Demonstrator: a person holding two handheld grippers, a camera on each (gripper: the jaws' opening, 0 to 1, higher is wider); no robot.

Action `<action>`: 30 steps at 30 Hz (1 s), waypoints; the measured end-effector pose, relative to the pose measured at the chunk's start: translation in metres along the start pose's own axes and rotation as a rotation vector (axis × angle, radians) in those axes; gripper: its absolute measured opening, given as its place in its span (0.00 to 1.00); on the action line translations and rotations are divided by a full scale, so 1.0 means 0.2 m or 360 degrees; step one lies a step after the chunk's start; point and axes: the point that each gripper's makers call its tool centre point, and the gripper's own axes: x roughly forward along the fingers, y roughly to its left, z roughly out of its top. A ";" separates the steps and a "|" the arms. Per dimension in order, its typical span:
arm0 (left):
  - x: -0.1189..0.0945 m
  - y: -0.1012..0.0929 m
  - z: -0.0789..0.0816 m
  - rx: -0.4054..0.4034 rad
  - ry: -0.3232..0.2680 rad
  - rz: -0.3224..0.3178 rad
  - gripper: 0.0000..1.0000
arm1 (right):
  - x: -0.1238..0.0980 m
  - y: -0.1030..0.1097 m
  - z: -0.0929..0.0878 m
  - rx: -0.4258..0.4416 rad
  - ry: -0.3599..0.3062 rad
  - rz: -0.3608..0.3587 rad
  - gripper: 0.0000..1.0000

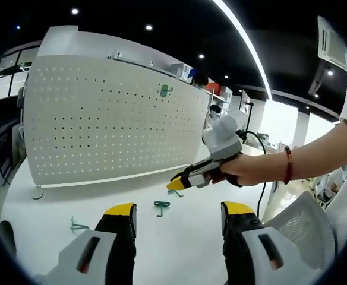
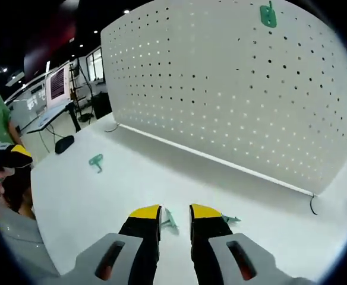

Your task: Insert the hook assembly into the mounting plate slot until the hook locks in place.

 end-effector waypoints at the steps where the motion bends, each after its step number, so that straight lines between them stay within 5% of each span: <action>1: 0.00 0.00 0.00 -0.0001 0.0003 0.0002 0.59 | 0.00 0.00 -0.01 -0.0003 0.0005 0.0002 0.18; 30: -0.03 0.04 -0.04 -0.0036 0.0031 0.0044 0.59 | 0.13 0.03 -0.22 -0.0054 0.0233 0.0056 0.14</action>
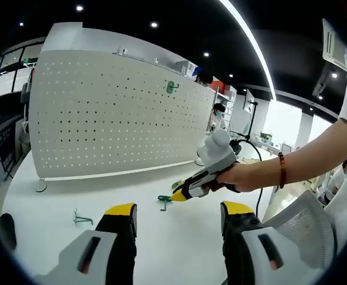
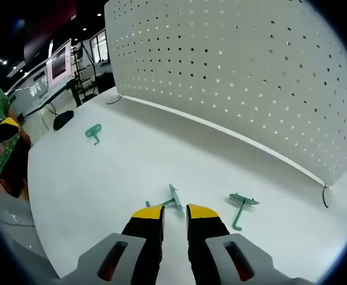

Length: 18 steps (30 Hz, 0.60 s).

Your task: Insert the hook assembly into the mounting plate slot until the hook locks in place.

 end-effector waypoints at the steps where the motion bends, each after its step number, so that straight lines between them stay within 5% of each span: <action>1: 0.00 0.00 0.00 -0.0001 0.0001 0.0000 0.59 | 0.00 0.00 0.00 0.0000 0.0000 -0.0001 0.13; 18: -0.01 0.04 -0.03 -0.0024 0.0019 0.0018 0.59 | 0.06 -0.01 -0.03 -0.0052 0.0075 -0.0018 0.06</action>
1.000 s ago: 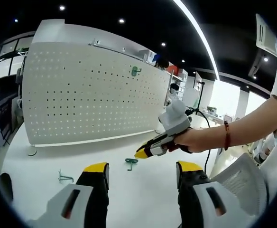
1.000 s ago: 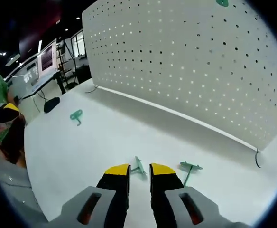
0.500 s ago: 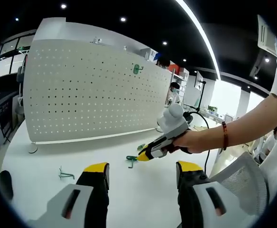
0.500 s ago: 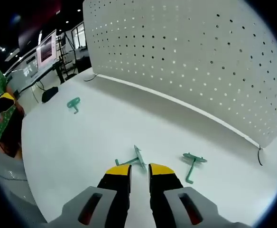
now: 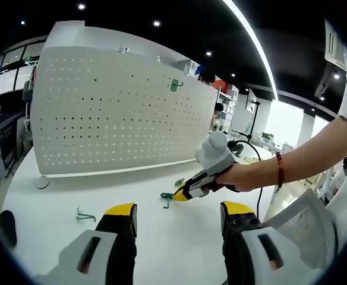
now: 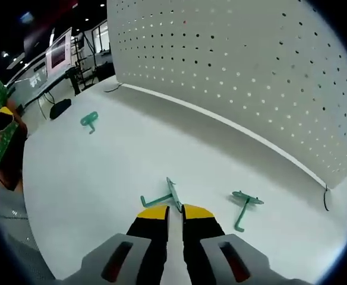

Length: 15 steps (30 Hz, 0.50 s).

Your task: Insert the hook assembly into the mounting plate slot until the hook locks in place.

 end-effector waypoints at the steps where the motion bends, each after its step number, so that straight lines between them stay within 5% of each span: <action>1: 0.00 0.00 -0.01 0.0004 0.0002 0.0004 0.59 | 0.00 0.00 0.00 0.0000 0.0000 -0.0003 0.06; 15: -0.02 0.01 -0.01 -0.0021 -0.0006 0.0019 0.58 | 0.01 0.01 0.02 -0.0016 0.0005 -0.0025 0.00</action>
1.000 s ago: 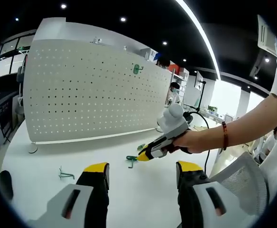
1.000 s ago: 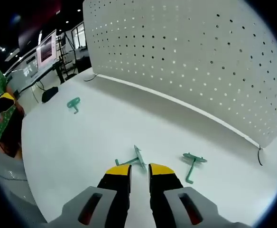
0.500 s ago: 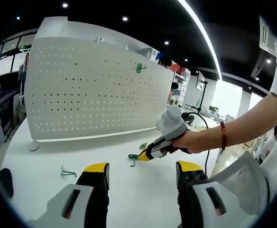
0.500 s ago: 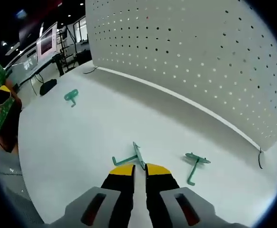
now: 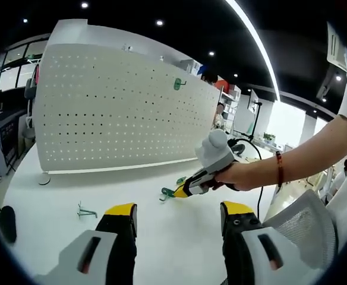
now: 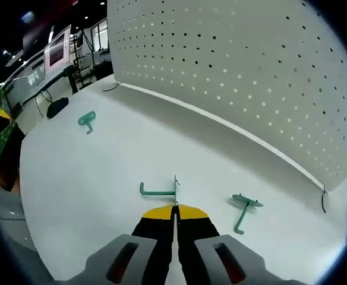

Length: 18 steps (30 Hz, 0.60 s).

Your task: Insert the hook assembly into the mounting plate slot until the hook locks in place.

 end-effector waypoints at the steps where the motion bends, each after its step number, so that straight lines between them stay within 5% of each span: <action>1: 0.00 0.00 0.00 0.0000 0.0000 0.0000 0.58 | 0.00 0.00 0.00 -0.0016 -0.0002 -0.0002 0.00; 18: 0.02 -0.03 0.01 0.0022 0.0013 -0.0029 0.58 | -0.11 -0.04 0.10 0.0019 -0.0165 -0.0050 0.00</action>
